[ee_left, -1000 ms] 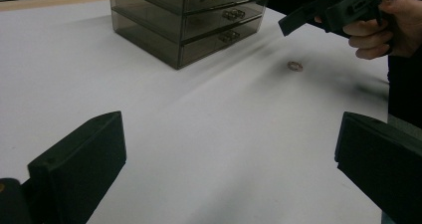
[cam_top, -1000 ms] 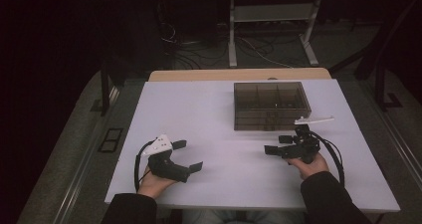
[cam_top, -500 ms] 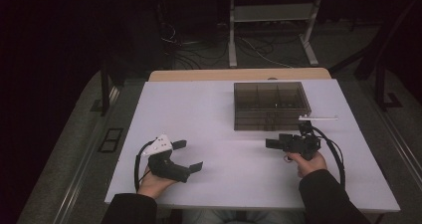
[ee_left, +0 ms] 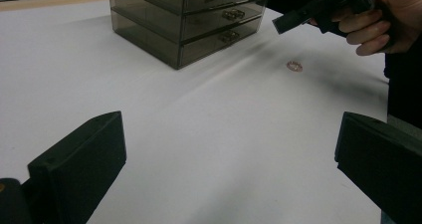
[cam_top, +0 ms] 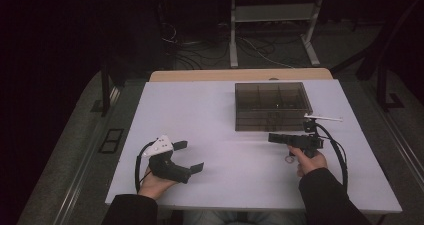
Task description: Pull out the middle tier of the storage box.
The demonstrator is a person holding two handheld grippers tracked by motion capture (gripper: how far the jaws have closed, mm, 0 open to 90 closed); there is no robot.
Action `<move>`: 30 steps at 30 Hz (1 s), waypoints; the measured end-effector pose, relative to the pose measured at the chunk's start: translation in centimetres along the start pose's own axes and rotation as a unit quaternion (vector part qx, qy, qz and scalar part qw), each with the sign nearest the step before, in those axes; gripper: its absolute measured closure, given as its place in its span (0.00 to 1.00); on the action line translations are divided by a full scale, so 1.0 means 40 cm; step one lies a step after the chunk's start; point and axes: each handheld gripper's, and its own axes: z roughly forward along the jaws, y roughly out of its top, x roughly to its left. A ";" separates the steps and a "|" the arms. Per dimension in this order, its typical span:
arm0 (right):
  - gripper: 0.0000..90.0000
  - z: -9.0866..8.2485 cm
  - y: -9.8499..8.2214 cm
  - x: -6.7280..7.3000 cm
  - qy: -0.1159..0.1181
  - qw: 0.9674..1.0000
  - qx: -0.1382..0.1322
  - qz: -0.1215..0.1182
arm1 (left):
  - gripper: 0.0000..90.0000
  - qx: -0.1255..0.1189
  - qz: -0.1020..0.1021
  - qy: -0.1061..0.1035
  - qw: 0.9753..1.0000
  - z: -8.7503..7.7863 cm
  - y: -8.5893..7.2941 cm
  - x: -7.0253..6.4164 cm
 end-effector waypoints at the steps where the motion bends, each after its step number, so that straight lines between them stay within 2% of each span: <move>1: 0.00 0.000 0.000 0.000 0.001 1.000 -0.004 0.008 | 0.00 0.000 0.000 0.000 1.000 0.000 0.000 0.000; 5: 0.00 -0.003 -0.006 -0.013 0.019 0.998 -0.020 0.048 | 0.00 0.000 0.000 0.000 1.000 0.001 0.000 0.000; 11: 0.00 -0.007 -0.009 -0.027 0.008 0.997 -0.029 0.069 | 0.00 -0.001 -0.001 -0.001 1.000 0.002 0.000 -0.001; 13: 0.00 -0.006 -0.008 -0.028 0.007 0.996 -0.036 0.084 | 0.00 -0.001 0.000 -0.001 1.000 0.002 0.000 -0.001; 22: 0.00 -0.001 -0.007 -0.029 0.008 0.993 -0.054 0.106 | 0.00 0.002 0.002 -0.002 1.000 0.002 0.000 -0.001; 26: 0.00 0.002 -0.007 -0.029 -0.001 0.991 -0.055 0.121 | 0.00 0.003 0.003 -0.002 1.000 0.003 0.000 -0.002; 30: 0.00 0.005 -0.006 -0.034 -0.007 0.990 -0.065 0.126 | 0.00 0.004 0.005 -0.002 1.000 0.003 0.000 -0.002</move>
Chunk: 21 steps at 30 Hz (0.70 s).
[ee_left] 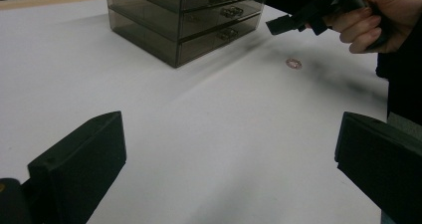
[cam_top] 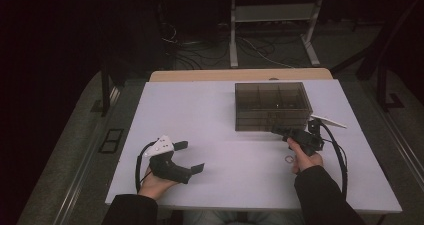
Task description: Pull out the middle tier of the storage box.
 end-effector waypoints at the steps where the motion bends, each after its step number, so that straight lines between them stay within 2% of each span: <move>1: 0.00 0.001 0.001 -0.001 0.000 1.000 -0.003 0.002 | 0.00 0.000 0.000 0.000 1.000 0.000 0.000 0.000; 14: 0.00 0.017 0.008 -0.018 -0.001 1.000 -0.017 0.015 | 0.00 0.004 0.002 -0.002 1.000 0.002 0.000 -0.001; 18: 0.00 0.019 0.009 -0.019 0.000 0.999 -0.019 0.033 | 0.00 0.004 0.003 -0.002 1.000 0.003 0.000 -0.002; 21: 0.00 0.020 0.010 -0.019 -0.007 0.999 -0.032 0.037 | 0.00 0.004 0.003 -0.002 1.000 0.003 0.000 -0.002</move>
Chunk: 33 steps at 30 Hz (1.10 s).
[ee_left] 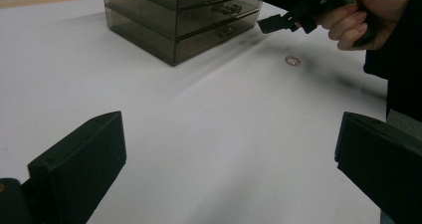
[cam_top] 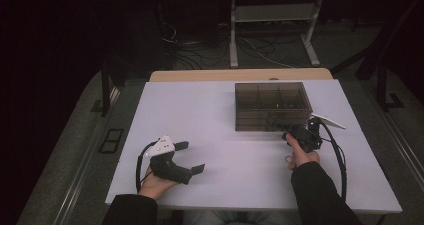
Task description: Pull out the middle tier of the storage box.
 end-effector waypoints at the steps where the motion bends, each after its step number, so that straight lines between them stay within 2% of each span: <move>1: 0.00 0.000 0.000 0.001 0.000 1.000 0.000 0.008 | 0.00 0.000 0.000 0.000 1.000 0.000 0.000 0.000; 4: 0.00 0.003 0.000 -0.001 -0.006 1.000 -0.005 0.016 | 0.00 0.000 0.001 -0.001 1.000 0.000 0.000 0.000; 5: 0.03 0.003 0.000 -0.001 -0.008 1.000 -0.006 0.017 | 0.00 0.000 0.001 -0.001 1.000 0.000 0.000 0.000; 6: 0.13 0.003 -0.001 -0.002 -0.008 1.000 -0.010 0.020 | 0.00 0.001 0.002 -0.001 1.000 0.001 0.000 0.000; 7: 0.16 0.003 -0.001 -0.002 -0.006 1.000 -0.016 0.023 | 0.00 0.000 0.002 -0.001 1.000 0.001 0.000 0.000; 8: 0.16 0.003 -0.003 -0.005 -0.001 0.999 -0.025 0.031 | 0.00 0.000 0.002 0.000 1.000 0.001 0.000 0.000; 11: 0.16 0.006 -0.005 -0.007 -0.007 0.999 -0.021 0.038 | 0.00 0.000 0.003 0.000 1.000 0.000 0.000 0.001; 16: 0.26 0.007 -0.008 -0.015 -0.006 0.998 -0.031 0.048 | 0.00 0.001 0.004 0.001 1.000 0.000 0.001 0.000; 17: 0.26 0.007 -0.008 -0.017 -0.007 0.998 -0.030 0.047 | 0.00 0.000 0.003 0.001 1.000 0.000 0.001 0.000; 19: 0.34 0.007 -0.008 -0.021 -0.007 0.998 -0.032 0.047 | 0.00 0.001 0.004 0.001 1.000 0.000 0.001 0.001; 33: 0.54 0.014 -0.007 -0.031 -0.019 0.998 -0.040 0.047 | 0.00 0.001 0.005 -0.001 1.000 0.001 0.001 0.000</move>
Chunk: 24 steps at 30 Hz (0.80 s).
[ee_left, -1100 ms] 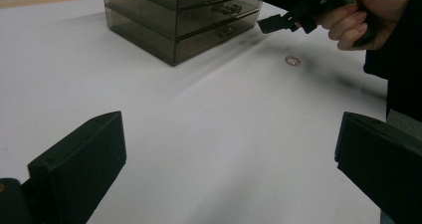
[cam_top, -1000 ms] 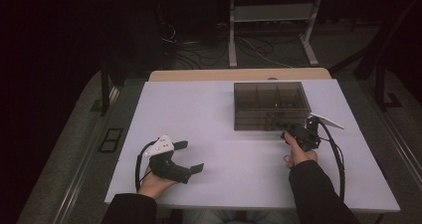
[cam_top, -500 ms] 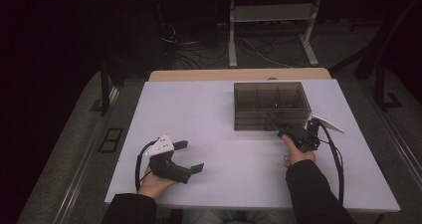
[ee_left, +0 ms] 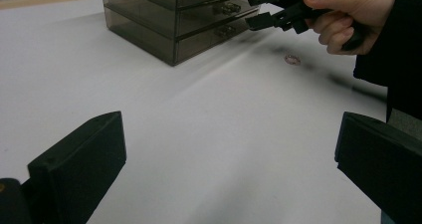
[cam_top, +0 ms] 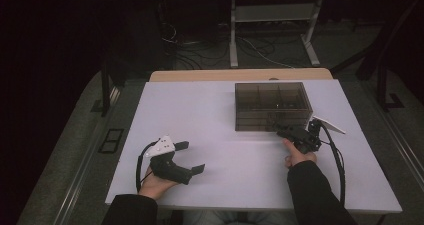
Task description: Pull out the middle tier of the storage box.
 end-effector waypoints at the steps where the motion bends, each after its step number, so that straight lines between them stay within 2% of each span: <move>1: 0.55 0.000 0.001 -0.001 -0.002 1.000 0.001 0.005 | 0.00 0.000 0.000 0.000 1.000 0.000 0.000 0.000; 6: 0.60 0.005 0.004 -0.010 -0.010 1.000 0.000 0.013 | 0.00 0.000 0.001 0.000 1.000 0.000 0.000 0.000; 11: 0.64 0.012 0.007 -0.014 -0.001 1.000 -0.003 0.018 | 0.00 0.001 0.001 0.000 1.000 0.001 0.000 0.000; 18: 0.67 0.015 0.011 -0.018 -0.005 0.999 -0.014 0.030 | 0.00 0.001 0.001 0.001 1.000 0.001 0.000 0.000; 24: 0.73 0.017 0.012 -0.019 0.000 0.999 -0.016 0.032 | 0.00 0.001 0.002 0.001 1.000 0.001 0.000 0.000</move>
